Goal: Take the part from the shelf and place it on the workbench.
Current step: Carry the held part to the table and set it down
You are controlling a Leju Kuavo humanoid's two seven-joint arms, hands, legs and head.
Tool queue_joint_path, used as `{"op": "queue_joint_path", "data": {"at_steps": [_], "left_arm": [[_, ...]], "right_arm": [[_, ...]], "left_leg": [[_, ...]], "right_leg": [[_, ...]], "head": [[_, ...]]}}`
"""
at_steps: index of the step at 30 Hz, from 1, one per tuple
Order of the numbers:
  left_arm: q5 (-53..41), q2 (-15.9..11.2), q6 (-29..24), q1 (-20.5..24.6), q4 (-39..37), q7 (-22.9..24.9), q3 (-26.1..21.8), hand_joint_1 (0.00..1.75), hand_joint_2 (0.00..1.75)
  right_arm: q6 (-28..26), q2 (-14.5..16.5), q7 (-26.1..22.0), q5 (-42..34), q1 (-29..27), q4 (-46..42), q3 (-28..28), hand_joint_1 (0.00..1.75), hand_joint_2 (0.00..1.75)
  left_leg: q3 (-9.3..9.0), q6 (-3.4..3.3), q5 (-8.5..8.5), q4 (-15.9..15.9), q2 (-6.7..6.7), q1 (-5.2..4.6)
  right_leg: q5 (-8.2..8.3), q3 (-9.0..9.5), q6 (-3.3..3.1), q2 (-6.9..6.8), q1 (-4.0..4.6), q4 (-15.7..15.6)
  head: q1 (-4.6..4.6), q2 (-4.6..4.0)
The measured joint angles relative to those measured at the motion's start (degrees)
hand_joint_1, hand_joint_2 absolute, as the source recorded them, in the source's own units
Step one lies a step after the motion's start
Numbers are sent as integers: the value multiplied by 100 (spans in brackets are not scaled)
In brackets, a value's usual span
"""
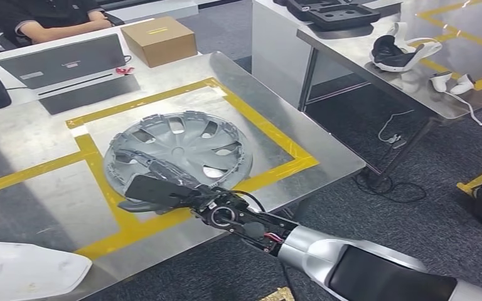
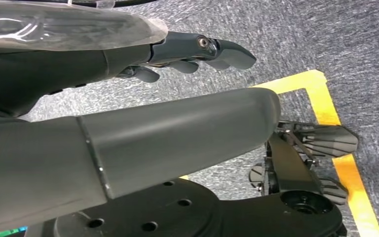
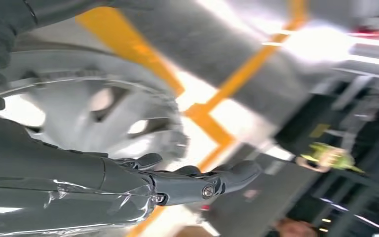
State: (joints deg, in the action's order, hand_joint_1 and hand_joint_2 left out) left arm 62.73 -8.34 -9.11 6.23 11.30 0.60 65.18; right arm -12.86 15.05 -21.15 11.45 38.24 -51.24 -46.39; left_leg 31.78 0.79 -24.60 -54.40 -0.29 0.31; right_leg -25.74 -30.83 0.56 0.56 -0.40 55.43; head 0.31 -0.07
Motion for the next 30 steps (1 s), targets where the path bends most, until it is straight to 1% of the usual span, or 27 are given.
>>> {"op": "queue_joint_path", "data": {"at_steps": [4,9,13,20,27,30], "left_arm": [[44,-1,-20,-6,0,20,0,0,0],[76,-11,-49,-15,0,38,-2,0,0],[76,-27,-50,-15,0,38,-2,0,0],[76,-30,-50,-14,0,35,-2,0,0],[75,-30,-50,-12,0,34,-2,0,0],[68,-30,-51,-11,0,36,-2,0,0]], "right_arm": [[196,-211,-305,-609,-246,-959,173,0,175],[608,-525,-441,-1452,-619,-2112,297,0,175],[711,-723,-462,-1610,-809,-2776,337,0,175],[731,-932,-460,-1623,-922,-3432,368,0,175],[739,-1019,-461,-1646,-960,-3730,368,0,175],[894,-1051,-544,-1874,-1000,-3825,369,0,175]], "left_leg": [[0,-1,-1,0,1,0],[0,-2,-2,-1,2,0],[0,-2,-3,0,2,0],[0,-2,-3,0,2,0],[1,-2,-3,0,2,0],[1,-2,-3,0,2,0]], "right_leg": [[0,0,0,0,0,-2],[0,0,0,1,0,-3],[0,0,0,1,0,-3],[0,1,0,1,0,-3],[0,2,0,1,0,-3],[0,2,0,1,0,-3]], "head": [[3,0],[4,0],[5,0],[4,0],[6,0],[6,0]]}}
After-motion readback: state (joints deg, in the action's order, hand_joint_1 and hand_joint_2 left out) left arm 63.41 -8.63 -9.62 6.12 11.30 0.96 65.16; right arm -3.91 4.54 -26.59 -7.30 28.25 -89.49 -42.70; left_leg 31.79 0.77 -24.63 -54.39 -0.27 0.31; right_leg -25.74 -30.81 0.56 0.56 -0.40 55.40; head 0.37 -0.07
